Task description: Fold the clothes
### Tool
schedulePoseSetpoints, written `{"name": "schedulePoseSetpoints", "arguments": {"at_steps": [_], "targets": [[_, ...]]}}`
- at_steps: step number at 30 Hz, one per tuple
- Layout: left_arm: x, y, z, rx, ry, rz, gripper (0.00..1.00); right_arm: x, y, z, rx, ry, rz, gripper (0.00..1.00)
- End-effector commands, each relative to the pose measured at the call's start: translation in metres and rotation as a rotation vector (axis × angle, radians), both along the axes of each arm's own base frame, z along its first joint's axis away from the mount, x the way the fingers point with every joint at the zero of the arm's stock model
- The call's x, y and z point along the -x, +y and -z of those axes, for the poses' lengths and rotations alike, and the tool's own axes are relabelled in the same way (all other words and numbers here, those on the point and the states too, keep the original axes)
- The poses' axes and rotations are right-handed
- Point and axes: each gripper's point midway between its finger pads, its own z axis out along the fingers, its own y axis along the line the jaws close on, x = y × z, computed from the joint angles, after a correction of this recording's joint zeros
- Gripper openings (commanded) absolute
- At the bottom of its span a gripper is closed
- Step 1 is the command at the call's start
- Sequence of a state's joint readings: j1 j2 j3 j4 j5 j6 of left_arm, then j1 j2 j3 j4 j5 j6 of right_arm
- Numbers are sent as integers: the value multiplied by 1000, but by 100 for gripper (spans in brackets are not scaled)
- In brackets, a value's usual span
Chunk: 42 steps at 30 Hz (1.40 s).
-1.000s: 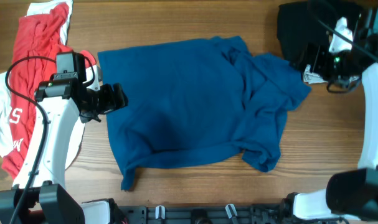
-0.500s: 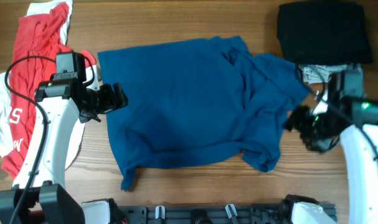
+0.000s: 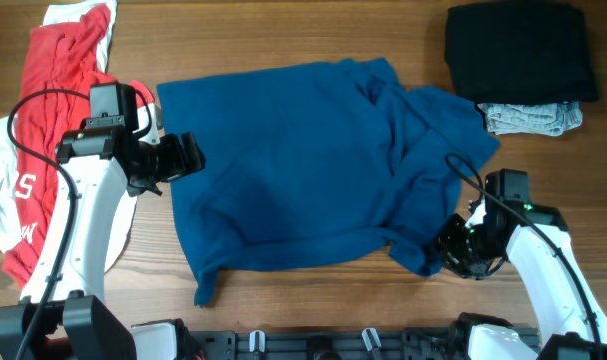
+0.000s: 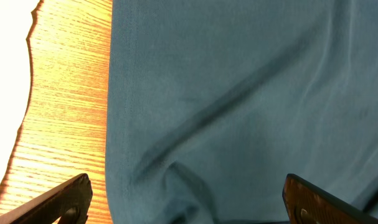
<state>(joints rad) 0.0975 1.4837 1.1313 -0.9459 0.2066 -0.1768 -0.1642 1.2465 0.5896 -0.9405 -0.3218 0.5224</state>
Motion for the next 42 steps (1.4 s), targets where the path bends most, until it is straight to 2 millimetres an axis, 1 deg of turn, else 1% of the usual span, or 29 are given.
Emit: {"name": "schedulePoseSetpoints", "arguments": {"at_steps": [1,3,7,9,11,12,13,15,16,17,20,24,27,28,29,30,31,32,34,37,38,39,40,41,42], "targets": [[0,-1,-2,-1,-8,9,98,5,4,14,-16,16,8,36],[0,-1,-2,-1,-8,9,98,6,3,22,-11,27,25,35],[0,-1,-2,-1,-8,9,98,8,4,33,-18,62,26,30],[1,-2,-2,-1,-7,9,98,12,5,33,-28,81,25,31],[1,-2,-2,-1,-7,9,99,14,5,33,-25,89,24,37],[1,-2,-2,-1,-7,9,98,14,4,34,-19,92,26,42],[1,-2,-2,-1,-7,9,99,15,1,34,-2,102,44,54],[1,-2,-2,-1,-7,9,99,13,-6,34,36,116,91,82],[1,-2,-2,-1,-7,9,99,11,-9,33,55,116,108,94],[1,-2,-2,-1,-7,9,99,8,-13,32,68,111,113,100],[1,-2,-2,-1,-7,9,99,-6,-31,23,113,87,170,99],[1,-2,-2,-1,-7,9,99,-22,-66,10,199,38,216,99],[1,-2,-2,-1,-7,9,100,-35,-92,-3,294,-11,180,100],[1,-2,-2,-1,-7,9,100,-41,-98,-9,315,-27,170,100],[1,-1,-2,-1,-7,9,99,-46,-97,-13,306,-50,147,99],[1,-1,-2,-1,-7,9,100,-54,-91,-19,266,-84,106,99],[1,-2,-2,0,-7,9,100,-62,-77,-29,183,-124,53,99],[1,-1,-2,-1,-7,9,99,-62,-68,-36,131,-129,28,100],[1,-1,-2,-1,-5,9,100,-53,-51,-43,44,-106,1,100],[1,-2,-2,-1,-4,9,100,-32,-25,-44,-35,-28,-66,99],[1,-2,-2,-1,-4,9,99,-28,-19,-42,-40,-10,-78,98],[1,-2,-2,-1,-4,9,99,-25,-13,-39,-43,9,-77,95],[1,-2,-2,-1,-4,9,100,-24,-9,-35,-43,14,-74,85],[1,-2,-2,-1,-4,9,99,-24,-6,-31,-41,21,-57,60],[1,-2,-2,-1,-4,9,99,-23,-3,-27,-40,26,-41,23]]}}
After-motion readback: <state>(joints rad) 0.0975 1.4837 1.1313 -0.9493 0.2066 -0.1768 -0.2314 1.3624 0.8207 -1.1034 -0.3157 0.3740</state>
